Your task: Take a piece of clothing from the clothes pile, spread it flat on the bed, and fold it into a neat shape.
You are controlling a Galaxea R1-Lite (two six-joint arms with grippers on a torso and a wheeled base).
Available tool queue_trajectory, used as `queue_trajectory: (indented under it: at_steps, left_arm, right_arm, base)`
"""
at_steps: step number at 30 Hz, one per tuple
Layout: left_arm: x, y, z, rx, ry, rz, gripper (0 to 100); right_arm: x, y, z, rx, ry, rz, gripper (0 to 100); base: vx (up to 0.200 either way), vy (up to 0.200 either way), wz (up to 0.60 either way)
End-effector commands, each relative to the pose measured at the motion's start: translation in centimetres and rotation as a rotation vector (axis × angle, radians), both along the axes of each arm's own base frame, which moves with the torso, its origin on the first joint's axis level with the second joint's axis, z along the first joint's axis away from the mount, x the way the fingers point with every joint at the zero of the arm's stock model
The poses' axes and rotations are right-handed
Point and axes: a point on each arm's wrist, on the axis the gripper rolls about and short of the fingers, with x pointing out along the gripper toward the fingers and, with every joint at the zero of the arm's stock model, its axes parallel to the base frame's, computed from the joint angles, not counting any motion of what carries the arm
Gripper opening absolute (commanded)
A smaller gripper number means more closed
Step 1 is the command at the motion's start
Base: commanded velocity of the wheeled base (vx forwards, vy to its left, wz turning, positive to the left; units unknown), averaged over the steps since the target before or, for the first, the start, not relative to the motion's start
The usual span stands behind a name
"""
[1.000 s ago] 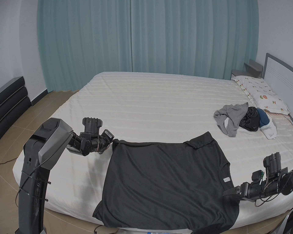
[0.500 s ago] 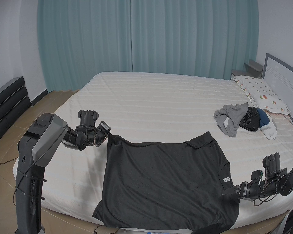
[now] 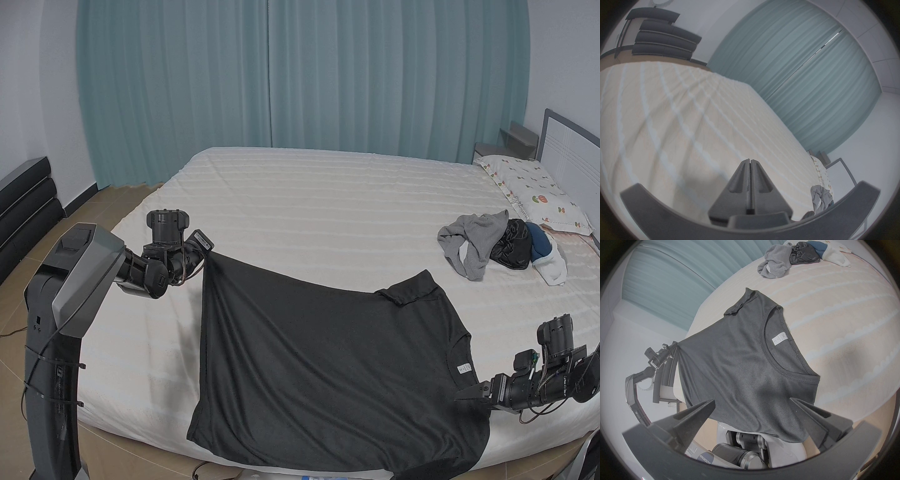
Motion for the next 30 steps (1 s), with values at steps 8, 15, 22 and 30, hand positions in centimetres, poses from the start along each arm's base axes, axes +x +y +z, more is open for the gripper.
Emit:
queue_trajectory:
  at_steps: [8, 15, 22, 30]
  left_arm:
    - [0.4, -0.4, -2.4, 0.023, 0.007, -0.014, 100]
    - [1.0, 0.2, -3.5, 0.003, 0.019, 0.003, 100]
    - [-2.0, 1.2, -1.7, -0.121, 0.082, 0.016, 100]
    - [-9.4, 2.7, 0.0, -0.186, 0.229, -0.085, 100]
  right_arm:
    - [0.1, 0.0, -0.1, 0.0, 0.006, 0.0, 100]
    - [0.0, 0.0, -0.2, 0.0, 0.008, 0.0, 100]
    - [0.0, 0.0, -0.1, 0.0, 0.006, 0.0, 100]
    - [-0.2, 0.0, -0.2, 0.001, 0.009, 0.004, 100]
  base:
    - [0.0, 0.0, 0.0]
    - [0.0, 0.0, 0.0]
    - [0.0, 0.0, 0.0]
    - [0.0, 0.0, 0.0]
